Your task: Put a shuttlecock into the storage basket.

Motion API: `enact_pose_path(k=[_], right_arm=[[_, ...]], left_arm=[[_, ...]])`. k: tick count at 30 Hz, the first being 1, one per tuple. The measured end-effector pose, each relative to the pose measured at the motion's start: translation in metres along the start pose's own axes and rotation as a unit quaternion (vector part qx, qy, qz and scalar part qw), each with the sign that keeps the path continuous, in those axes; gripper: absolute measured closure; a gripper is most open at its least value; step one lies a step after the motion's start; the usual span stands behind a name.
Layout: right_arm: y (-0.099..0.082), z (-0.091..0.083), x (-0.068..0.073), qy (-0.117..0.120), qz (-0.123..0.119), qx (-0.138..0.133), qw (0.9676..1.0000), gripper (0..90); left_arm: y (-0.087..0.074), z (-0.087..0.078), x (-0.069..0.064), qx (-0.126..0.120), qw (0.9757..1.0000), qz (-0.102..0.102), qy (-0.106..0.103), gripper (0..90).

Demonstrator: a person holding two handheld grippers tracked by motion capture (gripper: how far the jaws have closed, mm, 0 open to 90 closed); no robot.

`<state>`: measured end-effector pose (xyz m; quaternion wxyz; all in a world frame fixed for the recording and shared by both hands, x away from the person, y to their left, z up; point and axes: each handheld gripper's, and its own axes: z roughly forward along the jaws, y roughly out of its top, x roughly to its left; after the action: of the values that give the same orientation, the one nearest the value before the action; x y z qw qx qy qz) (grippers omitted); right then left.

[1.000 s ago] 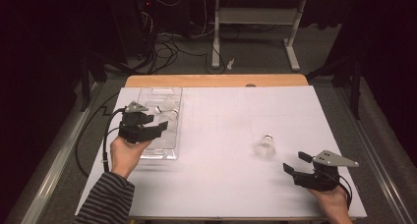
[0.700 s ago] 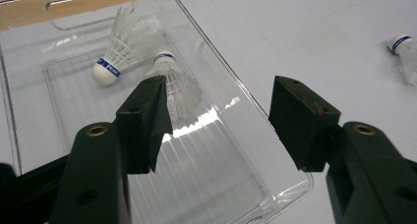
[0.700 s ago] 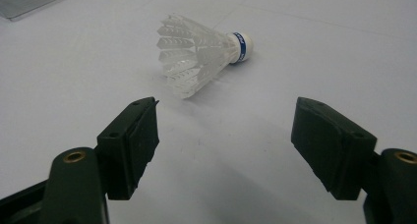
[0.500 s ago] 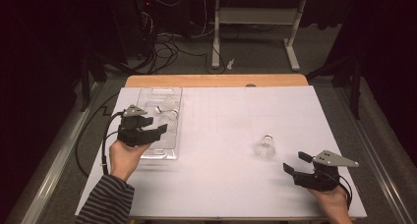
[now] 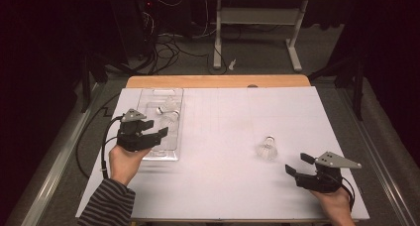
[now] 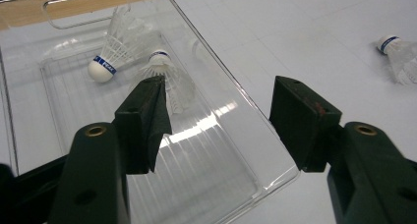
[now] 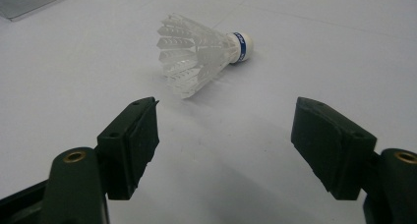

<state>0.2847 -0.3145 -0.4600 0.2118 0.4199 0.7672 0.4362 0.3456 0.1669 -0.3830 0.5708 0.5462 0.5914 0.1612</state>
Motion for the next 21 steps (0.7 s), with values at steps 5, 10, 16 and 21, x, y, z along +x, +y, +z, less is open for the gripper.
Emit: enact_pose_path(k=[5, 10, 16, 21], right_arm=[[0.000, 0.000, 0.000, 0.000, 0.000, 0.000, 1.0000, 26.9], [0.000, 0.000, 0.000, 0.001, 0.001, -0.001, 1.0000, 26.9], [0.000, 0.000, 0.000, 0.000, 0.002, 0.001, 1.0000, 26.9], [0.000, 0.000, 0.000, -0.001, 0.001, 0.000, 1.0000, 27.0]], left_arm=[[-0.001, -0.004, -0.001, -0.004, 1.0000, 0.002, -0.003, 39.5], [-0.002, -0.009, 0.000, -0.009, 1.0000, 0.000, -0.004, 39.3], [-0.003, -0.016, 0.001, -0.019, 0.9998, 0.004, -0.009, 38.7], [-0.006, -0.022, 0.003, -0.022, 0.9997, -0.002, -0.014, 38.6]])
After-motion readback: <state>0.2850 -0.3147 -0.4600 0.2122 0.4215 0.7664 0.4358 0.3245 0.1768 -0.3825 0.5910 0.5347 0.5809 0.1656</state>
